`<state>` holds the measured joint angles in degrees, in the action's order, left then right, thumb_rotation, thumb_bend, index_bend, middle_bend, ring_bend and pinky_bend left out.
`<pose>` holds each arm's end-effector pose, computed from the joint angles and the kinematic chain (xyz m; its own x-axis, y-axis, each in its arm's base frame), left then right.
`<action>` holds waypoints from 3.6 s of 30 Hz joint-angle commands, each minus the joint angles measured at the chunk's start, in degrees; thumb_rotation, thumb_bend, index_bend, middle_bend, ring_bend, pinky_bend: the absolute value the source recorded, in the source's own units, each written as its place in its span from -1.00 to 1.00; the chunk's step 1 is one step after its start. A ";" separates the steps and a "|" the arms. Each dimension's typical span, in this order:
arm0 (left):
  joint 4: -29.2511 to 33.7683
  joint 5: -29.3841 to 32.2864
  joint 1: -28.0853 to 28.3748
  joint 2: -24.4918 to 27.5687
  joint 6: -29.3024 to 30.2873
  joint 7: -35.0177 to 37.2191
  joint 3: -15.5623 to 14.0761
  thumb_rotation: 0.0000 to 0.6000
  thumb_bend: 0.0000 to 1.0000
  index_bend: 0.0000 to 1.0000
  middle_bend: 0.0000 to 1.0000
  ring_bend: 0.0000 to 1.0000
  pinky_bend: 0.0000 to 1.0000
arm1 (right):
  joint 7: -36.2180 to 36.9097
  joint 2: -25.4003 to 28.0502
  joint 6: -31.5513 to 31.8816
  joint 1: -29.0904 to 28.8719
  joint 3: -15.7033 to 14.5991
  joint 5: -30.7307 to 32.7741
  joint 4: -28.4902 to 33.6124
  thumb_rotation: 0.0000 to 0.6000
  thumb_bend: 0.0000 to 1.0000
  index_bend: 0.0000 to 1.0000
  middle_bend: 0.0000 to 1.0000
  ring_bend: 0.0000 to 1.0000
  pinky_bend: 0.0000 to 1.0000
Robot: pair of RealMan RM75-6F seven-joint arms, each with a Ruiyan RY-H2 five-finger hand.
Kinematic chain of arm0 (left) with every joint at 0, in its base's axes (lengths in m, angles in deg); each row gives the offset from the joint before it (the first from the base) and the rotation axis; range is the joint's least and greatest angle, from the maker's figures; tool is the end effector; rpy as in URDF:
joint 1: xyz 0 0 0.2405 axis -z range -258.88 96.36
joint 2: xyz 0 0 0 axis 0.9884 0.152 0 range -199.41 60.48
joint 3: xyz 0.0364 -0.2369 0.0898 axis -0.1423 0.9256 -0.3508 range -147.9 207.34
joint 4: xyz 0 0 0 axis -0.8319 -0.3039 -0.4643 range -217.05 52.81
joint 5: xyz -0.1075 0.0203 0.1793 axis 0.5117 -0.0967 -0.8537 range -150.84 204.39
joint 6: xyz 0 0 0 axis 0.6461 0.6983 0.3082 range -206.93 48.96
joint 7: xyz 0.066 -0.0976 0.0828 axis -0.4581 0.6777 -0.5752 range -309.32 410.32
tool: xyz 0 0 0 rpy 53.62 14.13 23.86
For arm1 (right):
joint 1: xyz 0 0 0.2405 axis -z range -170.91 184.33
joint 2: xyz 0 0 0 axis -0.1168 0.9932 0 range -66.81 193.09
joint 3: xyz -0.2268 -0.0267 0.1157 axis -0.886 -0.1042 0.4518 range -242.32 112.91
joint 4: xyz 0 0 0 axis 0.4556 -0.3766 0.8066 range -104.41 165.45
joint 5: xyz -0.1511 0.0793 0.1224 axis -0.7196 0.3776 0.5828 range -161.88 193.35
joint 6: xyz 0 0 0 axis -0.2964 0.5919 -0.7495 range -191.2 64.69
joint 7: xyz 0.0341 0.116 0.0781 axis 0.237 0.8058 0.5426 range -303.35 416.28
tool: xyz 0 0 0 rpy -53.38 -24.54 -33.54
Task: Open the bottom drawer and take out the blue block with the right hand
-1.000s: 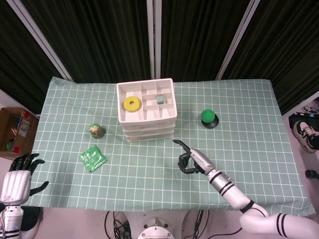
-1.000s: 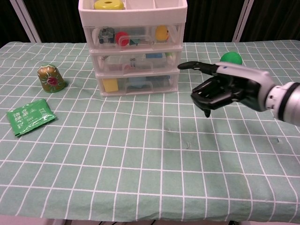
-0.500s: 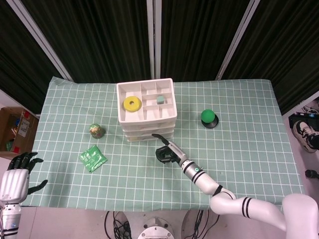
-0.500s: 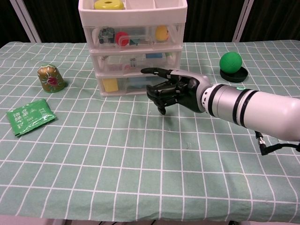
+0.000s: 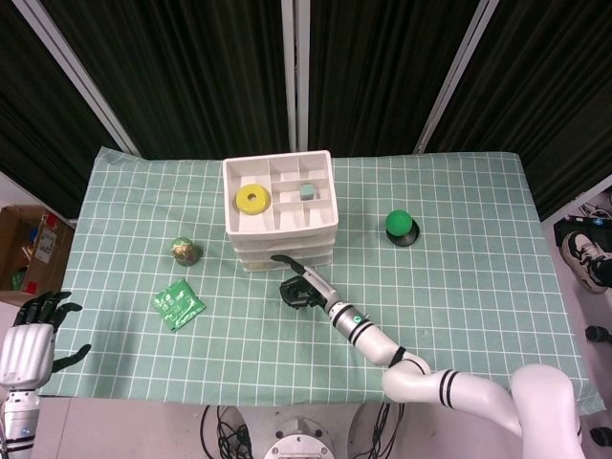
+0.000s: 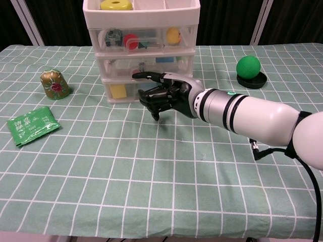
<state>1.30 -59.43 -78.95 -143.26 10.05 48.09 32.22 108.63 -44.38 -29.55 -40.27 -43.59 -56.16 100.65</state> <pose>-0.3286 0.1660 0.1260 0.4233 -0.0406 0.9051 0.9058 0.0357 -0.4221 -0.0712 -0.3395 -0.1196 -0.6217 -0.6615 0.4193 -0.6953 0.2197 -0.6844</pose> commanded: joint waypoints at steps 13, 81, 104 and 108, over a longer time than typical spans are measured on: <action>-0.15 0.09 -0.40 0.16 0.18 0.48 -0.22 1.00 -1.00 -0.29 -0.58 -0.71 -0.64 | 0.08 -1.38 0.70 -0.73 -0.35 -0.10 -2.44 1.00 0.09 -0.35 0.49 0.45 0.41; -1.08 0.20 -0.80 -0.30 0.14 1.51 -0.22 1.00 -1.00 -0.29 -0.58 -0.71 -0.64 | -62.97 13.31 19.59 3.98 -6.66 8.52 19.77 1.00 -0.06 -0.80 0.58 0.55 0.55; -0.96 0.30 -0.76 -0.35 -0.16 1.18 -0.25 1.00 -1.00 -0.29 -0.58 -0.71 -0.64 | -65.29 13.20 14.95 -0.74 -4.02 19.98 15.89 1.00 -0.05 -0.54 0.61 0.59 0.60; -0.87 0.36 -0.61 -0.34 -0.37 1.06 -0.18 1.00 -1.00 -0.29 -0.58 -0.71 -0.64 | -64.34 13.17 14.48 -1.20 -3.66 20.62 15.11 1.00 -0.05 -0.44 0.61 0.59 0.60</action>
<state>0.43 -59.08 -79.57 -143.60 9.69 49.16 32.03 44.19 -31.21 -14.98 -41.38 -47.32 -35.63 115.85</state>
